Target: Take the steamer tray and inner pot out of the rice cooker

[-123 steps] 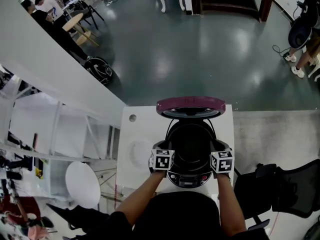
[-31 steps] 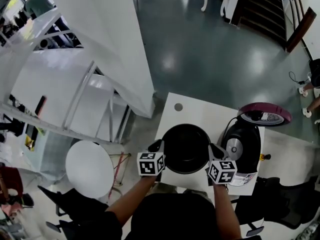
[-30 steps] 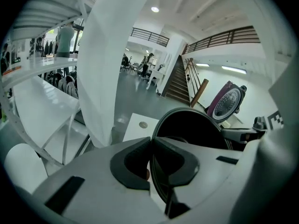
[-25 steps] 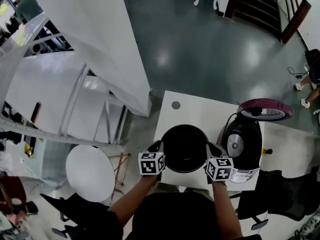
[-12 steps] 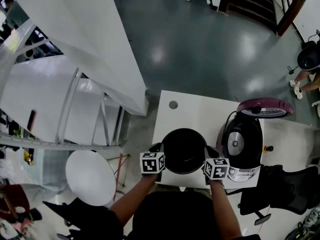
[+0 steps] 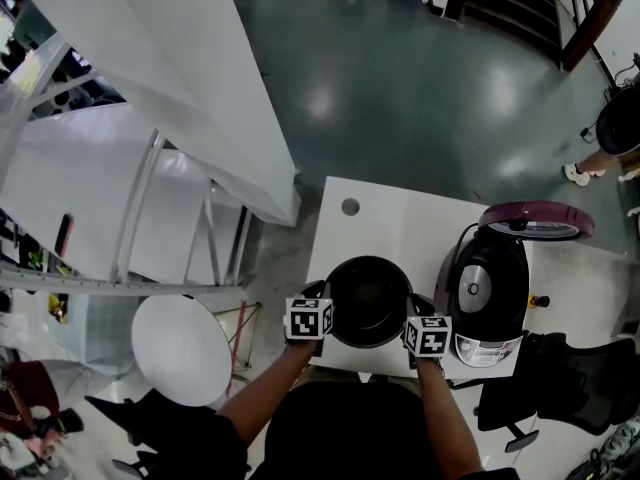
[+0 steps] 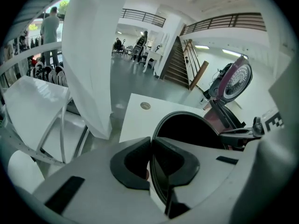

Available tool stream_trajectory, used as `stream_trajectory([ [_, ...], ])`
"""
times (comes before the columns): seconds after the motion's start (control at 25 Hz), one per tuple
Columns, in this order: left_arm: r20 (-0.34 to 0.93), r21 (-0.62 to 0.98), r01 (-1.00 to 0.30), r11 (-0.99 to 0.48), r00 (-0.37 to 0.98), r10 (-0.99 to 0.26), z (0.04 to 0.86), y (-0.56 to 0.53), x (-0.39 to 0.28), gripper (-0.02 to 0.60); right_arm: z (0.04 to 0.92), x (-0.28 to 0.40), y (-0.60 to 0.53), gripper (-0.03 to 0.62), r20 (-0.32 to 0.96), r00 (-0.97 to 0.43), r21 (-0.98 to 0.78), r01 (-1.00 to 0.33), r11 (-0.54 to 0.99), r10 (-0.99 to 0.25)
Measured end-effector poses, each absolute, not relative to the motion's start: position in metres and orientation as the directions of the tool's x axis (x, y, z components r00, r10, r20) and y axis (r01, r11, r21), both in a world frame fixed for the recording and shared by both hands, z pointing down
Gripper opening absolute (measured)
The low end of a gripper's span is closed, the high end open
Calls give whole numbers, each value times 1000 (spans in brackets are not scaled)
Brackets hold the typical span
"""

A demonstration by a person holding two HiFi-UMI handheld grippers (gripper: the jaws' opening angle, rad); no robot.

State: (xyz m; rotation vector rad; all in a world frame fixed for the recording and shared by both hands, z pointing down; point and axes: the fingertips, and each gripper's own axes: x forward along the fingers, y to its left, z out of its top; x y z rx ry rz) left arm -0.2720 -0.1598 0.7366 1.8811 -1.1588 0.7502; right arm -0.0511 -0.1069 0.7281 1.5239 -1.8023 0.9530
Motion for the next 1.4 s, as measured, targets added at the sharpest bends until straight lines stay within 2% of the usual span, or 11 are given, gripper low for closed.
stream_trajectory([
  [0.32,796,311,-904,-292,416,-440,738,-160,-269,27,730,-49,-107,31,788,-174,-139,-985,106,-590],
  [0.36,790,321,-900,-294,426,-440,737,-159,-267,40,729,-49,-106,32,787,-165,-124,-986,110,-594],
  [0.44,775,339,-892,-299,445,-448,732,-158,-265,115,724,-49,-104,34,781,-147,-97,-989,115,-606],
  [0.6,747,317,-890,-328,447,-491,715,-162,-267,152,705,-48,-104,43,747,-157,-104,-987,119,-646],
  [0.76,713,291,-890,-352,447,-541,694,-167,-276,153,670,-47,-97,44,693,-202,-141,-979,145,-692],
  [0.88,674,305,-884,-355,463,-575,675,-167,-284,148,640,-48,-87,42,655,-234,-164,-972,168,-719],
  [1.12,529,359,-844,-400,536,-658,610,-151,-258,23,581,-27,-72,10,574,-272,-168,-962,215,-772],
  [1.28,411,420,-793,-442,600,-686,566,-123,-217,8,547,-9,-60,3,529,-315,-176,-949,261,-788],
  [1.4,367,430,-780,-455,612,-701,546,-101,-184,5,525,16,-51,2,478,-327,-199,-944,262,-815],
])
